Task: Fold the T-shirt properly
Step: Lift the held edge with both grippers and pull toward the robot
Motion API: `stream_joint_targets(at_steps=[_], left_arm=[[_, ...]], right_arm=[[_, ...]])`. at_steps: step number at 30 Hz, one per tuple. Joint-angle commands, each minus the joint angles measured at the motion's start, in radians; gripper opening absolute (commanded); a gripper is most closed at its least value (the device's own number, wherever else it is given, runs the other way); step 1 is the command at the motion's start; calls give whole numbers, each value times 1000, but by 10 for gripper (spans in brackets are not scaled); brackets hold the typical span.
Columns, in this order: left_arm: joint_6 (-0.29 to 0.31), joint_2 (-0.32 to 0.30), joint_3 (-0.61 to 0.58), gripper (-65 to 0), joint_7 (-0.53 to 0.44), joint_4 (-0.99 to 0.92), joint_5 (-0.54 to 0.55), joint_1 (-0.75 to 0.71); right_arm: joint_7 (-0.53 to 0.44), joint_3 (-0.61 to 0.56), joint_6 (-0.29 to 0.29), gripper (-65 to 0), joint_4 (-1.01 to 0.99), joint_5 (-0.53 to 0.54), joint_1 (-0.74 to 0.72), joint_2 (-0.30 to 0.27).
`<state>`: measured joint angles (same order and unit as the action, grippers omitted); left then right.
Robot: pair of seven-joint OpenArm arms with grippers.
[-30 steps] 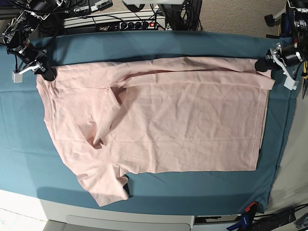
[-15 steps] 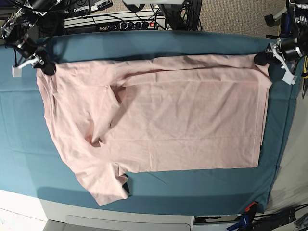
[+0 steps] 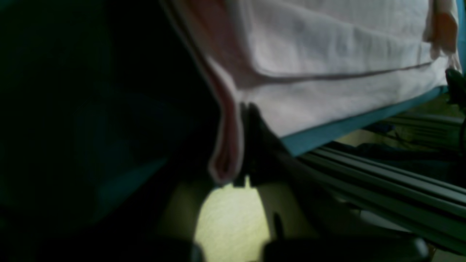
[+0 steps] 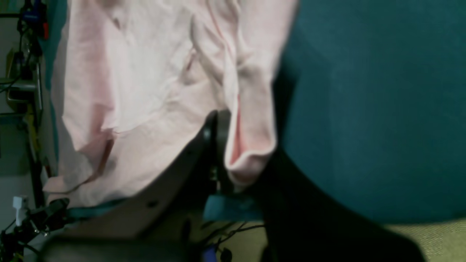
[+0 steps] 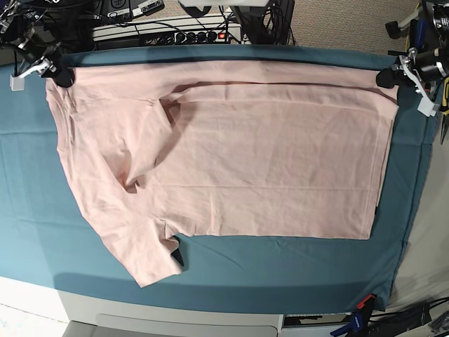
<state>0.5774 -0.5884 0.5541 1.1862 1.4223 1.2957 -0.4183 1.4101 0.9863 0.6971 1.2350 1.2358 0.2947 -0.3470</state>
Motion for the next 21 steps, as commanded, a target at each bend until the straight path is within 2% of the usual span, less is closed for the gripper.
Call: stream_joint_targets(at_steps=[1, 21], left_arm=[[4, -27, 14, -650, 3, 13, 6, -9], [4, -27, 14, -650, 11, 13, 6, -50]], right_arm=[[-14, 14, 1, -650, 15, 6, 10, -33], [-14, 24, 1, -650, 15, 6, 10, -35]])
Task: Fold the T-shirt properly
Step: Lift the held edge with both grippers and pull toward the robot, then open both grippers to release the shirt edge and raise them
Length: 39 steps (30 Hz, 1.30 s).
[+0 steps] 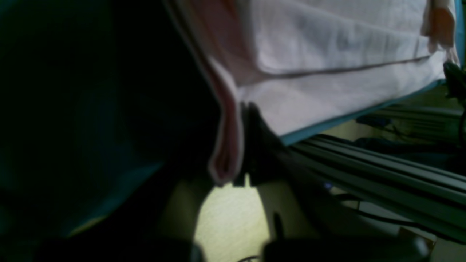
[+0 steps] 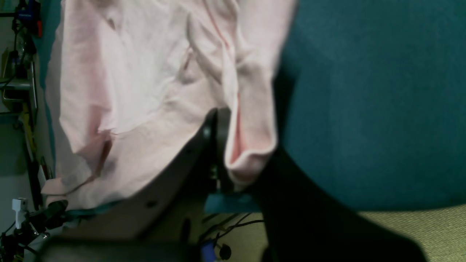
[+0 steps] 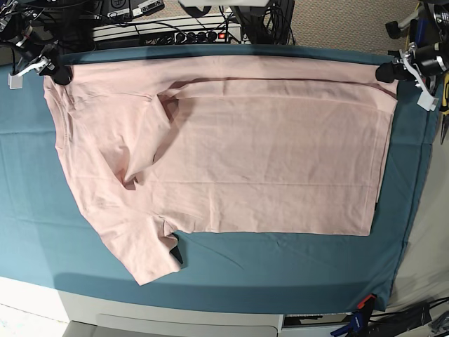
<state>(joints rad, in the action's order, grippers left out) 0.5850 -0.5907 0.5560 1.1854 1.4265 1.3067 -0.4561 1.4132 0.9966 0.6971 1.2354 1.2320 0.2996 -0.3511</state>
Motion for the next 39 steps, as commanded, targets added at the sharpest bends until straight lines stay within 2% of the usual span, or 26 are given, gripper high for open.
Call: stream_joint_targets(at_steps=[1, 28, 31, 32, 33, 35, 36, 37, 39], left_arm=[[-4, -24, 12, -650, 12, 8, -5, -15], [4, -24, 12, -650, 19, 14, -13, -40], [30, -24, 12, -650, 19, 14, -29, -40], [31, -24, 12, -622, 19, 14, -31, -40], [30, -24, 12, -561, 18, 14, -31, -40], [30, -24, 12, -445, 17, 14, -31, -40], [30, -24, 12, -403, 10, 14, -35, -40], [30, -25, 12, -380, 3, 14, -45, -40], [30, -25, 12, -373, -8, 14, -65, -40]], right_arm=[[-17, 13, 1, -650, 15, 10, 5, -31], [-17, 13, 1, -650, 15, 10, 16, -31], [-17, 13, 1, -650, 15, 0, 16, -31], [-17, 13, 1, -650, 15, -6, 16, -31], [-17, 13, 1, -616, 15, -14, 16, -31], [-17, 13, 1, -493, 15, -17, 16, -31], [-17, 13, 1, -459, 15, -17, 16, -31], [-17, 13, 1, -453, 15, -17, 16, -31], [-17, 13, 1, -453, 15, -17, 16, -32]])
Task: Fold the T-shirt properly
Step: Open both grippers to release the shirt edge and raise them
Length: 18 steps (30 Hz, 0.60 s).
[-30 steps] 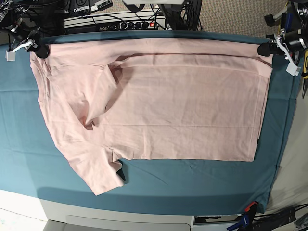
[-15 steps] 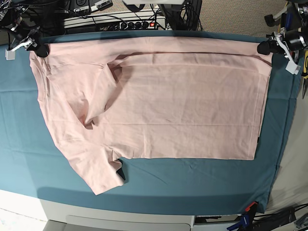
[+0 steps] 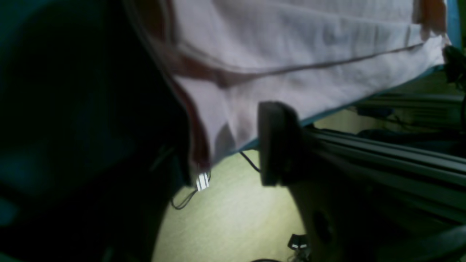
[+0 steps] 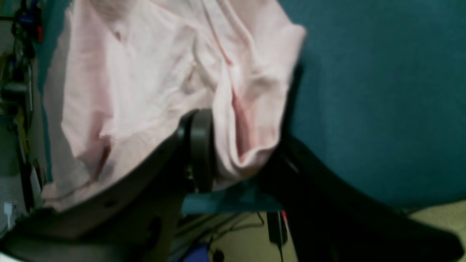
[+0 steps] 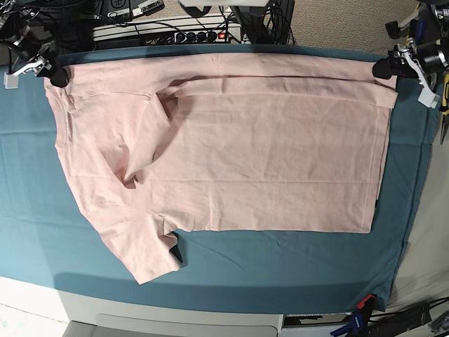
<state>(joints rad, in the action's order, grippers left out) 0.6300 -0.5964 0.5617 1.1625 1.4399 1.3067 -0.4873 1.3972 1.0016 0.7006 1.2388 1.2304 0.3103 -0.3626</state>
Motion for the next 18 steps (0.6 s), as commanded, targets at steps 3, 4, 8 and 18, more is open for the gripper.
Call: stream_joint_targets(at_steps=[3, 4, 8, 18], left_arm=[[-14, -25, 8, -373, 16, 2, -67, -9], [-14, -27, 14, -373, 15, 2, -73, -9], [-4, -44, 75, -373, 16, 2, -73, -9], [-4, -135, 252, -373, 8, 2, -52, -9]], right_arm=[[-1, 8, -2, -453, 11, -16, 5, -20], [-1, 8, -2, -453, 11, -16, 5, -21], [-1, 9, -2, -453, 11, -31, 5, -38], [-1, 19, -2, -453, 12, -129, -14, -148]])
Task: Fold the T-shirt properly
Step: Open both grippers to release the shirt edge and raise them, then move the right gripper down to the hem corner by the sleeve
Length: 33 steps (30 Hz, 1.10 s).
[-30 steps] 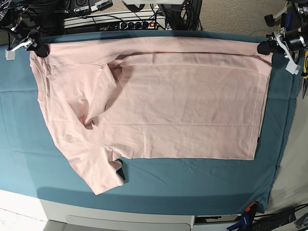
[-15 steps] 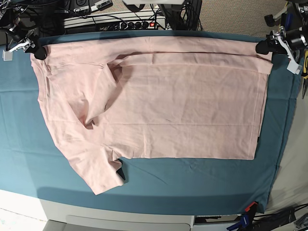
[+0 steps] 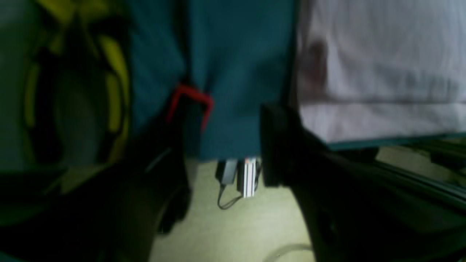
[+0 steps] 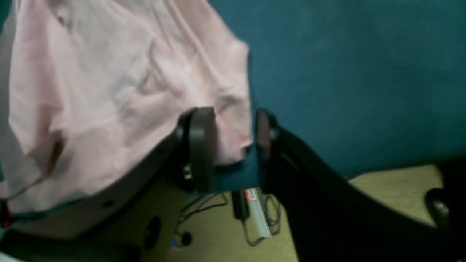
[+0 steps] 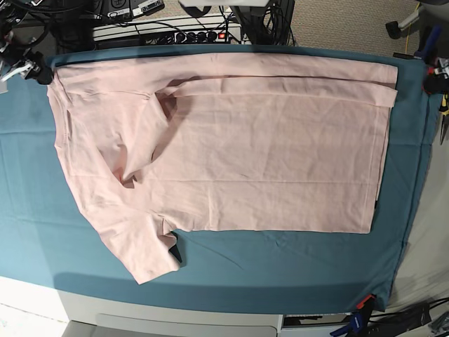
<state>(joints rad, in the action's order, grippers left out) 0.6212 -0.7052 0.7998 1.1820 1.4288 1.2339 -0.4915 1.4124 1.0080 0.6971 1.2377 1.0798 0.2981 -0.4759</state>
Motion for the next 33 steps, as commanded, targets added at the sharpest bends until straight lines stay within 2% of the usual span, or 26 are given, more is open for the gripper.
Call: stream_joint_targets(at_steps=[1, 11, 15, 19, 22, 24, 27, 29, 33], left_arm=[[5, -32, 19, -373, -11, 13, 27, -5], [5, -47, 20, -373, -11, 33, 46, -5], [5, -53, 20, -373, -21, 77, 45, -4], [5, -61, 17, -375, -31, 118, 34, 40], [-1, -76, -16, -375, -49, 122, 12, 109], [-33, -86, -61, -375, -87, 122, -42, 161], [-51, -90, -149, -375, -127, 121, -115, 244], [-61, -90, -222, -375, -142, 121, -152, 301], [-82, -90, -373, -375, -177, 115, -252, 402]], right_arm=[[-16, 18, 1, -453, 13, 19, -8, -43], [-16, 81, 1, -453, 13, 22, -102, -84], [-32, 81, 1, -453, 13, 12, -181, -106], [-71, 65, 1, -453, 13, -42, -293, -119], [-117, 13, 1, -453, 13, -119, -373, -122], [-159, -50, 1, -453, 13, -180, -423, -121], [-248, -181, 1, -453, 13, -289, -500, -120], [-325, -283, -7, -453, 12, -399, -559, -119], [-463, -492, -135, -453, 10, -659, -692, -115]])
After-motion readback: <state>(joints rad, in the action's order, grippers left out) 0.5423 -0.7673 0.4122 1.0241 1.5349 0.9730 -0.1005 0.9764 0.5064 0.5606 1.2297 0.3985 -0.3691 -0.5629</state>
